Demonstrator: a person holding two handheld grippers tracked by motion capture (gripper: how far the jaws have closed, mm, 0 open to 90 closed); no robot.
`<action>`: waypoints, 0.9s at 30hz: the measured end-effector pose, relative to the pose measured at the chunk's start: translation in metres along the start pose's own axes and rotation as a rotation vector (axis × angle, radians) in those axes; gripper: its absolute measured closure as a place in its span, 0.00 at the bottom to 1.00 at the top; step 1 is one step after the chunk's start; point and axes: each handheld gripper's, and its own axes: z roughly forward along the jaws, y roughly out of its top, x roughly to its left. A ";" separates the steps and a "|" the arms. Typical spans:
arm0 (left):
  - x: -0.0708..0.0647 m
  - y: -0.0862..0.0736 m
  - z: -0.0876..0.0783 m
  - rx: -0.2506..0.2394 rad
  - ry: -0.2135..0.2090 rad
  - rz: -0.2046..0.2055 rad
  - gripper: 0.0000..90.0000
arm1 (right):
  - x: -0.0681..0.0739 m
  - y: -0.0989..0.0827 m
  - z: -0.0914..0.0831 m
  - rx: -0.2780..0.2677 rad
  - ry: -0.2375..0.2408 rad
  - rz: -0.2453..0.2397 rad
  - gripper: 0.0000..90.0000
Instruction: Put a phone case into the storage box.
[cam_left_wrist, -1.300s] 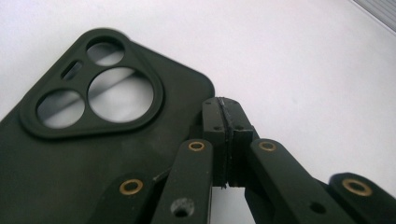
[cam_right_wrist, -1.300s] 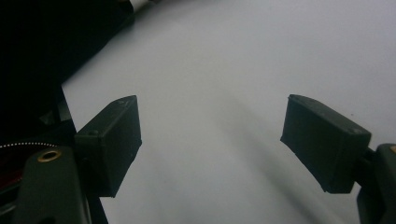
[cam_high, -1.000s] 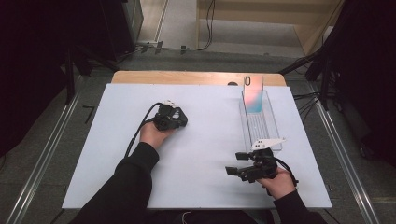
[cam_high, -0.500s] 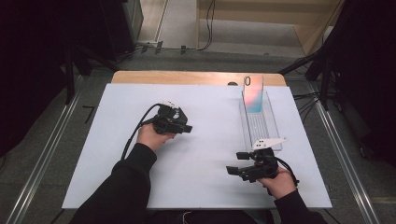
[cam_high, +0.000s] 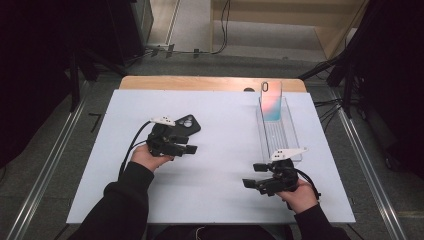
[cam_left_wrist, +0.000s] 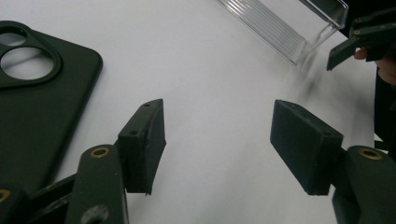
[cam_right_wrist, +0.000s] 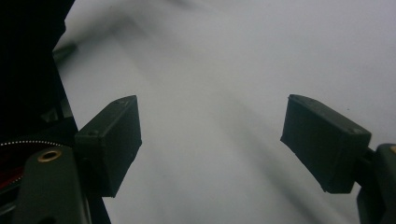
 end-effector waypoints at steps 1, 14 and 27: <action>-0.001 -0.002 -0.003 -0.001 -0.002 -0.002 0.37 | 0.000 0.000 0.000 0.003 0.000 0.002 0.20; -0.015 -0.041 -0.038 -0.040 -0.015 -0.015 0.34 | -0.002 0.000 -0.003 -0.001 -0.003 0.000 0.20; -0.027 -0.073 -0.063 -0.046 -0.004 -0.025 0.34 | -0.005 -0.003 -0.008 -0.003 -0.004 0.015 0.20</action>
